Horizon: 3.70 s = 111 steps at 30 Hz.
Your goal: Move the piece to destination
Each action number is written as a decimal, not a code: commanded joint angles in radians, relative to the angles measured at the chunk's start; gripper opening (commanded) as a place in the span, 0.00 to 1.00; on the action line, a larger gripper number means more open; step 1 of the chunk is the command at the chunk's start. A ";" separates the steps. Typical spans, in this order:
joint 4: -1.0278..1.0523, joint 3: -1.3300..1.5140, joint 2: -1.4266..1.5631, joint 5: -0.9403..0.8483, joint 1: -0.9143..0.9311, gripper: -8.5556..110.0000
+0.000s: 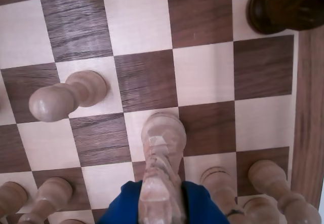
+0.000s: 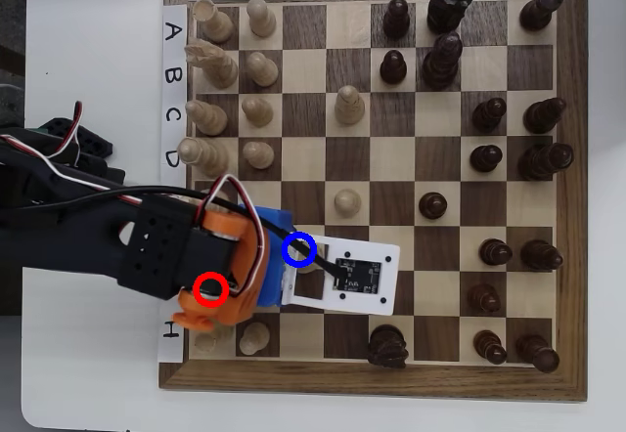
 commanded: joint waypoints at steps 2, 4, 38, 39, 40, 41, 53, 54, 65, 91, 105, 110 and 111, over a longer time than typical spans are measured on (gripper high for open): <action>-0.054 0.006 0.003 0.041 -0.035 0.07; -0.046 0.006 0.003 0.043 -0.035 0.07; -0.049 0.028 -0.026 0.052 -0.052 0.09; -0.051 0.028 -0.025 0.055 -0.052 0.11; -0.054 0.026 -0.023 0.061 -0.052 0.12; -0.054 0.025 -0.021 0.074 -0.052 0.13; -0.061 0.015 -0.020 0.123 -0.063 0.21; -0.061 0.014 -0.020 0.124 -0.066 0.21; -0.055 -0.014 -0.020 0.112 -0.092 0.23; -0.023 -0.098 0.044 0.023 -0.063 0.35; 0.164 -0.293 0.175 -0.054 -0.100 0.35; 0.230 -0.367 0.192 -0.077 -0.103 0.36; 0.245 -0.380 0.196 -0.083 -0.103 0.36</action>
